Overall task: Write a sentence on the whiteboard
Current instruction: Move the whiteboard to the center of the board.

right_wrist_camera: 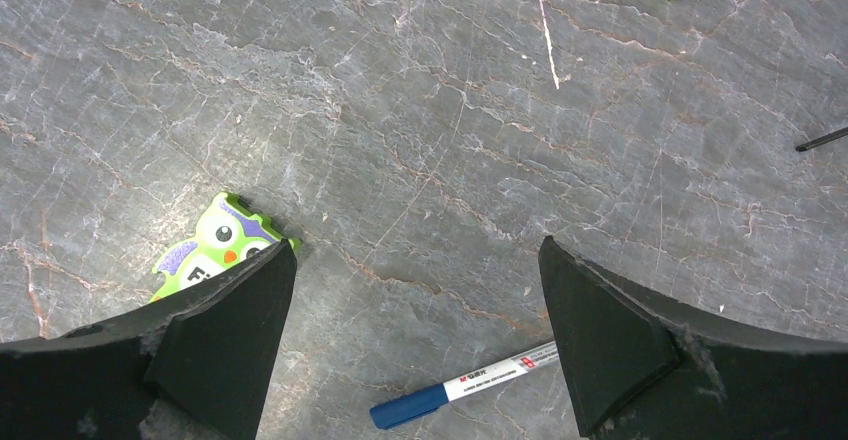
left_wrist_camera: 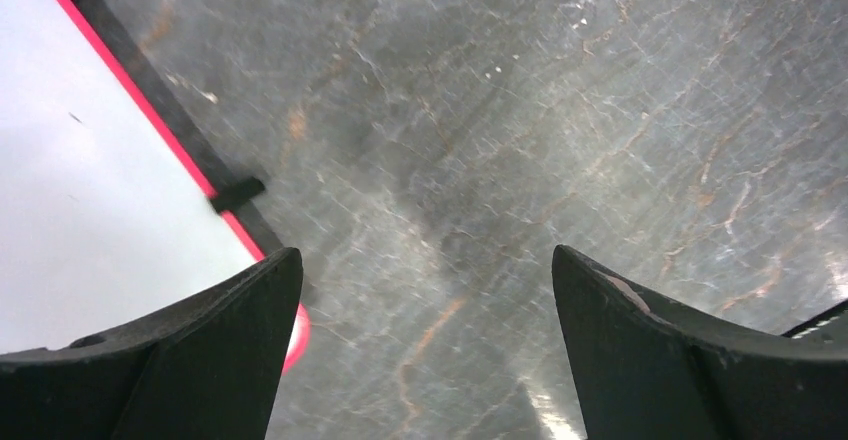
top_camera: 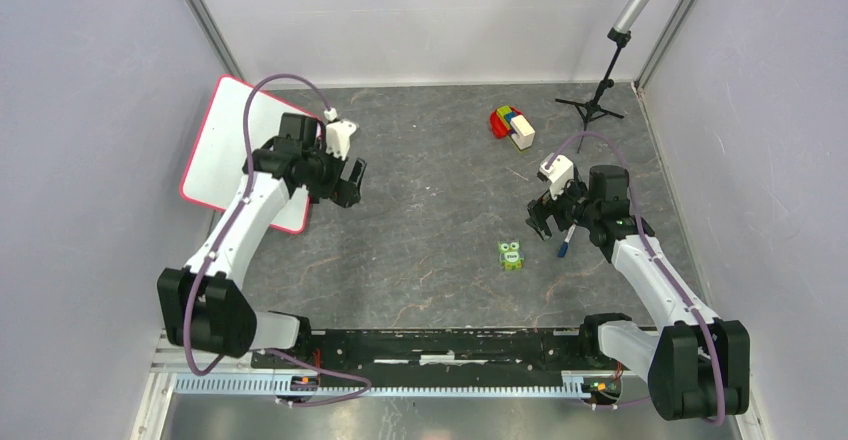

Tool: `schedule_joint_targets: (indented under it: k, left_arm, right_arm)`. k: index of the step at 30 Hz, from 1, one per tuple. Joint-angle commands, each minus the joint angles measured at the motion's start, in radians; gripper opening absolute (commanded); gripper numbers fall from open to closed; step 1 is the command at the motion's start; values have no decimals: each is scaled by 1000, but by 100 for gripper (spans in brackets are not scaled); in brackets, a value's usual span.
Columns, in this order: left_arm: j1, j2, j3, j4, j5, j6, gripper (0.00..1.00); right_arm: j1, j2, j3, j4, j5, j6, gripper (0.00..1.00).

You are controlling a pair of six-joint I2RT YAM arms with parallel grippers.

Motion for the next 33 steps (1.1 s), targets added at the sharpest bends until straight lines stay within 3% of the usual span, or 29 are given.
schedule_joint_targets:
  k: [1, 6, 14, 23, 33]
  left_arm:
    - [1, 100, 167, -130, 22, 284, 100]
    - [2, 235, 274, -239, -24, 541, 100]
    - [19, 367, 330, -256, -103, 868, 91]
    - [117, 529, 435, -312, -30, 1129, 79]
    - [143, 643, 438, -311, -72, 1241, 55]
  right_arm:
    - [5, 4, 18, 22, 8, -16, 97]
    - [6, 12, 20, 17, 8, -22, 97]
    - [5, 28, 21, 14, 18, -27, 97]
    - [4, 44, 22, 9, 25, -33, 97]
    - [5, 60, 24, 4, 39, -40, 97]
